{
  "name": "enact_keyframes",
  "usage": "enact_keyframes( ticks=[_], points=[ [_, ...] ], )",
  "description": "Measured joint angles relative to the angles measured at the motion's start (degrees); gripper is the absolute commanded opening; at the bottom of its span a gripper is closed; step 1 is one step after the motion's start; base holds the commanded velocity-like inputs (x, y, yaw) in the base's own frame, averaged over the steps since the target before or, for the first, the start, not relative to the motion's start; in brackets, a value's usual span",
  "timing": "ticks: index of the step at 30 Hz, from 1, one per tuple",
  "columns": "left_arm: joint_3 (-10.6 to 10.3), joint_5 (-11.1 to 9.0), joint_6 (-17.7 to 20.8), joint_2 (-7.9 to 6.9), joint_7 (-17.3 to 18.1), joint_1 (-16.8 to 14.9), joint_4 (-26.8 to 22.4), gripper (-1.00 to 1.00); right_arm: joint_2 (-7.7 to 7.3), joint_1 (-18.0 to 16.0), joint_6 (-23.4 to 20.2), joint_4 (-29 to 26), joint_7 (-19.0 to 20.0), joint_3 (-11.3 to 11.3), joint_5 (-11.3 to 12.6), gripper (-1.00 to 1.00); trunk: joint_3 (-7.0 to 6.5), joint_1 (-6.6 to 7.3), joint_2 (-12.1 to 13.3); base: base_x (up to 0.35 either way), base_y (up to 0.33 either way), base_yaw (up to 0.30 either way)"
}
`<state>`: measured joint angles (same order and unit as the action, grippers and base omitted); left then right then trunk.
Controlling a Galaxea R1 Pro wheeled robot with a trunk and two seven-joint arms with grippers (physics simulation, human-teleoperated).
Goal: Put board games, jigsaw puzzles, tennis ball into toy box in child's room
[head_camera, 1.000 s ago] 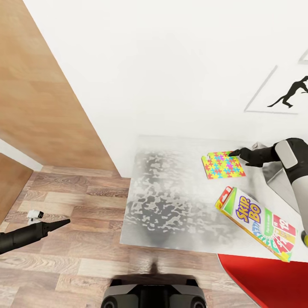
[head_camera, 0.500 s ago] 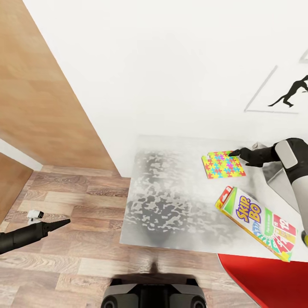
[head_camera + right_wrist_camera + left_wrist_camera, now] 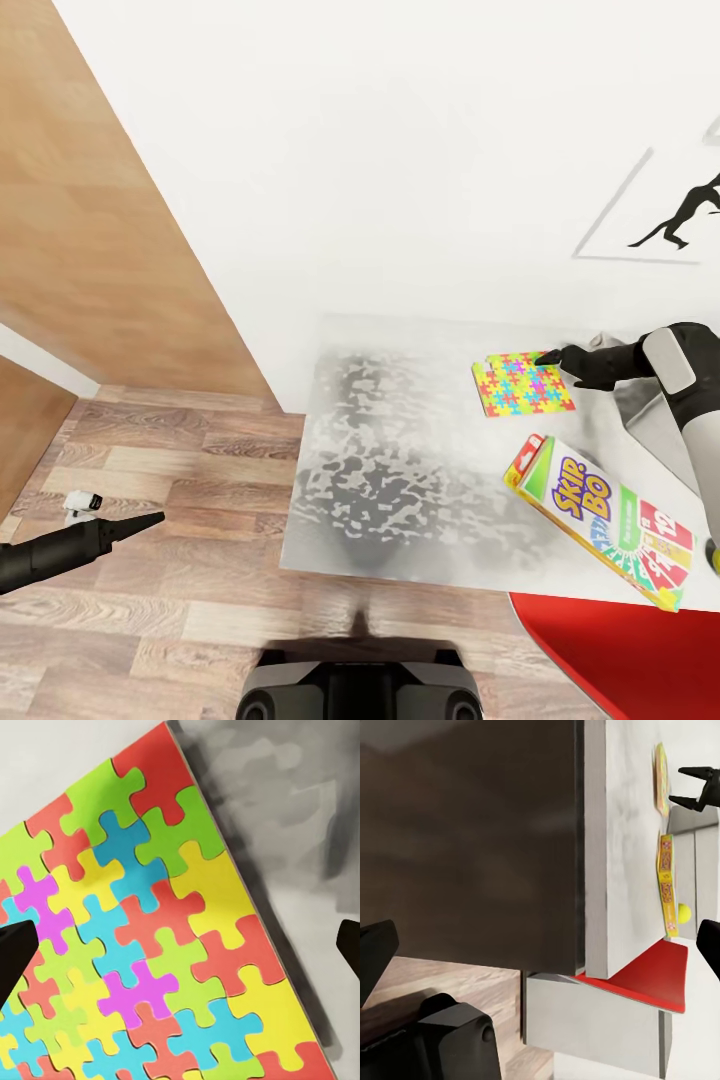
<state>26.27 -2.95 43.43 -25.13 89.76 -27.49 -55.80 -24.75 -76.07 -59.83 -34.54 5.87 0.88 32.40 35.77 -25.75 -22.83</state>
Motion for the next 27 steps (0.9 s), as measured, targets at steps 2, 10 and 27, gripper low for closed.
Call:
enact_keyframes(
  ticks=[2, 10, 27],
  points=[
    [0.0, 0.0, 0.0, 0.0, 0.0, 0.0, 0.0, 1.0, 0.0, 0.0, 0.0, 0.0, 0.01, 0.0, 0.0, 1.0, 0.0, 0.0, 0.0, 0.0, 0.0, 0.0],
    [0.0, 0.0, 0.0, 0.0, 0.0, 0.0, 0.0, 1.0, 0.0, 0.0, 0.0, 0.0, 0.03, 0.0, 0.0, 1.0, 0.01, 0.0, 0.0, 0.0, 0.0, 0.0],
    [0.0, 0.0, 0.0, 0.0, 0.0, 0.0, 0.0, 1.0, 0.0, 0.0, 0.0, 0.0, 0.01, 0.0, 0.0, 1.0, 0.68, 0.0, 0.0, 0.0, 0.0, 0.0]
  ],
)
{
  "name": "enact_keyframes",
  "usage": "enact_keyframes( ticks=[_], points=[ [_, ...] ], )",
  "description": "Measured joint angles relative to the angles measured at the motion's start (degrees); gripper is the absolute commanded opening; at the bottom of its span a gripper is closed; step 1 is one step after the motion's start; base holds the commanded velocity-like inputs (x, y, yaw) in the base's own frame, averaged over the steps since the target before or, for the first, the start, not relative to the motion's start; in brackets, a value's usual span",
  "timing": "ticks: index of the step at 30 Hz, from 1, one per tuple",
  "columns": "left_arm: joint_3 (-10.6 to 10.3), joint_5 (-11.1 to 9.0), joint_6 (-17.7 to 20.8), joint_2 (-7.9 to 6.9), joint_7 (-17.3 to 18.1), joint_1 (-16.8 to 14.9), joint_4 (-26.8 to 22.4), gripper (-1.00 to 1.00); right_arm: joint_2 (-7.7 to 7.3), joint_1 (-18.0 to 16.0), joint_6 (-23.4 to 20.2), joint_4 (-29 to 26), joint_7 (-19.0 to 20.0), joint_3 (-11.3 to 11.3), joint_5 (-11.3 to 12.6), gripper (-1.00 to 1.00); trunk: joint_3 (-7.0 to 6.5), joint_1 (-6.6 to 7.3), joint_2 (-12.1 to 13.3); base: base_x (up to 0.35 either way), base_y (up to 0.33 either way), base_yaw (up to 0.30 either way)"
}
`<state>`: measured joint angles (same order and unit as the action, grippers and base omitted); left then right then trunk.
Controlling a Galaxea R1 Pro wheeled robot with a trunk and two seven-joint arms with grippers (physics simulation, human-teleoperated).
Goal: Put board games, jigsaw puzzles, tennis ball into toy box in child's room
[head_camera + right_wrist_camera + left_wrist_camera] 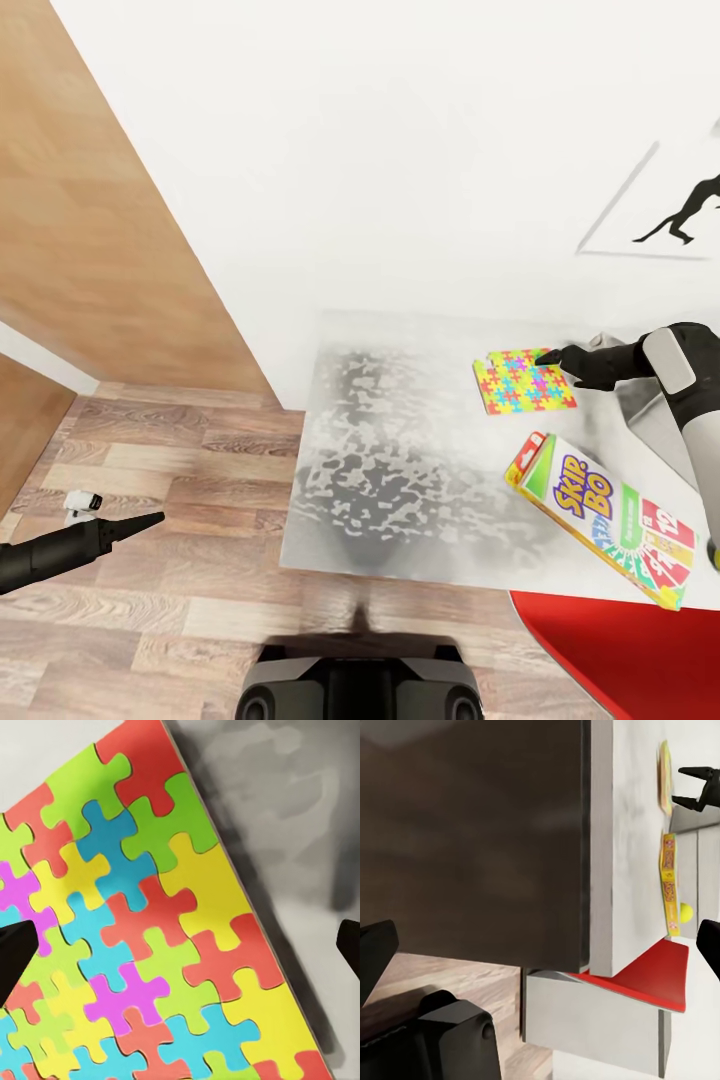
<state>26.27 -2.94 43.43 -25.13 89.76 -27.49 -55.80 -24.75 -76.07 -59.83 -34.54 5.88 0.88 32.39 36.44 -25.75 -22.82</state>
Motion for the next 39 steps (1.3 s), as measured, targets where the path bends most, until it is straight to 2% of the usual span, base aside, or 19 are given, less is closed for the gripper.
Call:
enact_keyframes(
  ticks=[30, 39],
  points=[
    [0.01, 0.0, 0.0, -0.03, 0.0, 0.0, 0.0, 1.0, 0.0, 0.0, 0.0, 0.0, -0.06, 0.0, 0.0, 1.0, 0.28, 0.0, 0.0, 0.0, 0.001, 0.0],
    [0.01, 0.01, 0.0, 0.0, 0.0, 0.0, -0.01, 1.0, 0.0, 0.0, 0.01, 0.0, -0.06, 0.0, 0.01, 1.0, 0.28, 0.0, 0.0, 0.0, 0.111, 0.0]
  ],
)
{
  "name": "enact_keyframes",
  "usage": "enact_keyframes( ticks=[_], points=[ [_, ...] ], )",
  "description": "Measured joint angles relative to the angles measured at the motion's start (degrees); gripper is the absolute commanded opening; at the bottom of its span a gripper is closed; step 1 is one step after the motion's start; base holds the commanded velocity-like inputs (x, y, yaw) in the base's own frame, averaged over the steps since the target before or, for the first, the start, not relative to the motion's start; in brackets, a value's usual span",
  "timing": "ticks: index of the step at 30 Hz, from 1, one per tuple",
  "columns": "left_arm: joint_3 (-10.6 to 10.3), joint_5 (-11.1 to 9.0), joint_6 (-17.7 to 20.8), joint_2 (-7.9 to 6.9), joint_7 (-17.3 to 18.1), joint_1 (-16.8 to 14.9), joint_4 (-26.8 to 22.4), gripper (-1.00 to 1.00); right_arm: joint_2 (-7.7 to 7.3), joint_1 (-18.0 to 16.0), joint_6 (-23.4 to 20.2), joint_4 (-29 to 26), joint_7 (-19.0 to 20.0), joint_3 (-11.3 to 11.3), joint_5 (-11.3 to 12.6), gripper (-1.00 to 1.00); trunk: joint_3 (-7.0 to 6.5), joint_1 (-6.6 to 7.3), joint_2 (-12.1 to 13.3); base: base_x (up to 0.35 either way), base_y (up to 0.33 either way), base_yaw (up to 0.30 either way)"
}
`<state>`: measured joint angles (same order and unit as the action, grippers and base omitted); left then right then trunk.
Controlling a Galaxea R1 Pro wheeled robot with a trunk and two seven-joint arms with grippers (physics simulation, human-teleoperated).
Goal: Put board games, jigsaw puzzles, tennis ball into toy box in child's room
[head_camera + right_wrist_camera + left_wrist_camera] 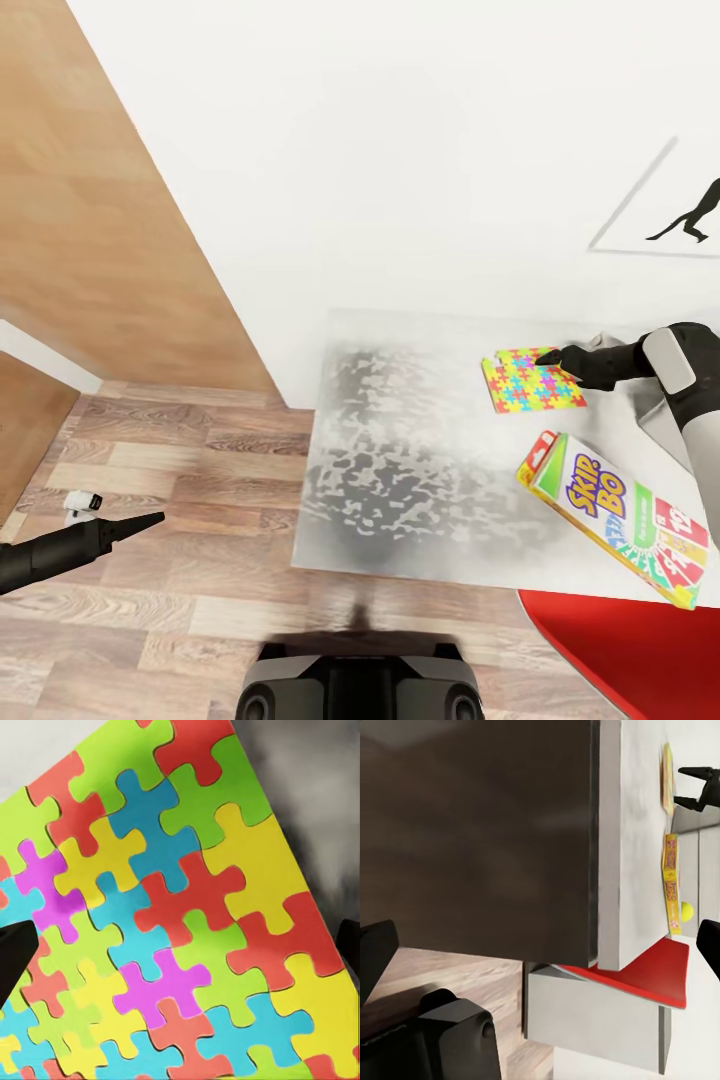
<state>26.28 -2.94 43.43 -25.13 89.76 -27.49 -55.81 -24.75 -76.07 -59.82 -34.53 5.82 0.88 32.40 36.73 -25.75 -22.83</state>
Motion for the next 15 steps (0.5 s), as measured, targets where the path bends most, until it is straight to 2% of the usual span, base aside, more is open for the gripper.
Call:
enact_keyframes(
  ticks=[8, 15],
  points=[
    [-0.01, -0.01, 0.0, 0.0, 0.0, 0.0, 0.01, 1.0, 0.0, 0.0, -0.01, 0.0, 0.0, 0.0, 0.0, 1.0, 0.0, 0.0, 0.0, 0.0, 0.025, 0.0],
    [0.0, 0.0, 0.01, 0.0, 0.0, 0.0, 0.0, 1.0, 0.0, 0.0, 0.0, 0.0, 0.08, 0.0, 0.0, 1.0, 0.0, 0.0, 0.0, 0.0, 0.145, 0.0]
  ],
)
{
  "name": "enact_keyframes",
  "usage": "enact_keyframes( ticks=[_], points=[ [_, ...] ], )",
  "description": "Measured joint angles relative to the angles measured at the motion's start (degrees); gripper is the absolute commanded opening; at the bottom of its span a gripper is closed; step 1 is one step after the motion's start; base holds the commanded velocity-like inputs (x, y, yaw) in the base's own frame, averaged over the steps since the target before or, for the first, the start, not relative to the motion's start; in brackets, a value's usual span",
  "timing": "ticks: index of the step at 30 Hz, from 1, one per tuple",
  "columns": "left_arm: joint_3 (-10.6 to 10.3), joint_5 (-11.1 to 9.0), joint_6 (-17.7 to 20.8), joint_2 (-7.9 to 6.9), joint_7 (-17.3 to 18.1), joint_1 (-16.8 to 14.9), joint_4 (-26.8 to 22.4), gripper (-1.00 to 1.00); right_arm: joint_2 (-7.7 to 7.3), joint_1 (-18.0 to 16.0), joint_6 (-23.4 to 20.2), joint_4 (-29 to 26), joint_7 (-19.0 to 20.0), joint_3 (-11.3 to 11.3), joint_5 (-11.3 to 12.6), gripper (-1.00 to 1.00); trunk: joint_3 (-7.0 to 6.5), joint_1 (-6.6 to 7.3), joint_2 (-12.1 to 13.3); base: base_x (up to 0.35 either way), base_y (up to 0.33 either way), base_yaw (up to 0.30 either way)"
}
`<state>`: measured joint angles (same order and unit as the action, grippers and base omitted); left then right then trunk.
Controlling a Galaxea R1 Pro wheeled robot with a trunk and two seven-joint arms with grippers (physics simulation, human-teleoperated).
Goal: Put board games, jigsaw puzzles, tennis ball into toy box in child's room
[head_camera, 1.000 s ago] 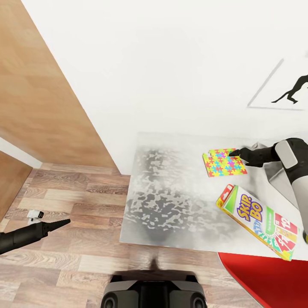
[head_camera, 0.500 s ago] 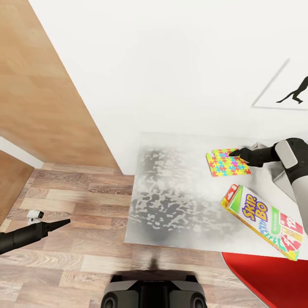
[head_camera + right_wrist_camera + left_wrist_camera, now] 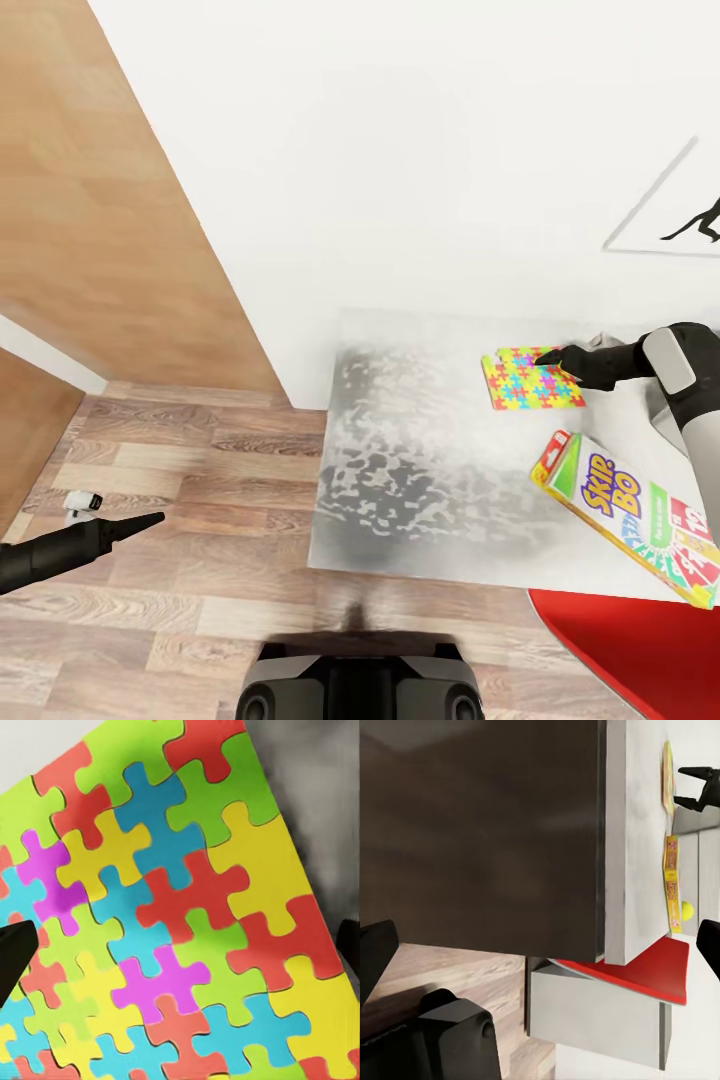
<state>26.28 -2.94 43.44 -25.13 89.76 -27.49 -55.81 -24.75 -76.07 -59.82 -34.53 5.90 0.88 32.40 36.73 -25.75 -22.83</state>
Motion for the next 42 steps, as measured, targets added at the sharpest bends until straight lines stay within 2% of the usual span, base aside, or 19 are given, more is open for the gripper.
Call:
enact_keyframes(
  ticks=[24, 36, 42],
  points=[
    [0.0, 0.01, 0.08, 0.0, 0.0, 0.0, -0.01, 1.0, 0.0, 0.0, 0.01, 0.01, 0.0, 0.0, -0.03, 1.0, 0.0, 0.0, 0.0, 0.0, 0.244, 0.0],
    [-0.01, -0.01, -0.01, 0.0, 0.0, 0.0, 0.01, 1.0, 0.01, 0.0, -0.01, -0.09, -0.03, 0.0, 0.0, 1.0, 0.0, 0.0, 0.0, 0.0, 0.02, 0.0],
    [-0.01, -0.04, -0.01, -0.01, -0.01, 0.0, 0.04, 1.0, 0.02, -0.01, -0.03, -0.09, -0.01, 0.0, -0.02, 1.0, 0.0, 0.0, 0.0, 0.0, -0.191, 0.0]
  ],
)
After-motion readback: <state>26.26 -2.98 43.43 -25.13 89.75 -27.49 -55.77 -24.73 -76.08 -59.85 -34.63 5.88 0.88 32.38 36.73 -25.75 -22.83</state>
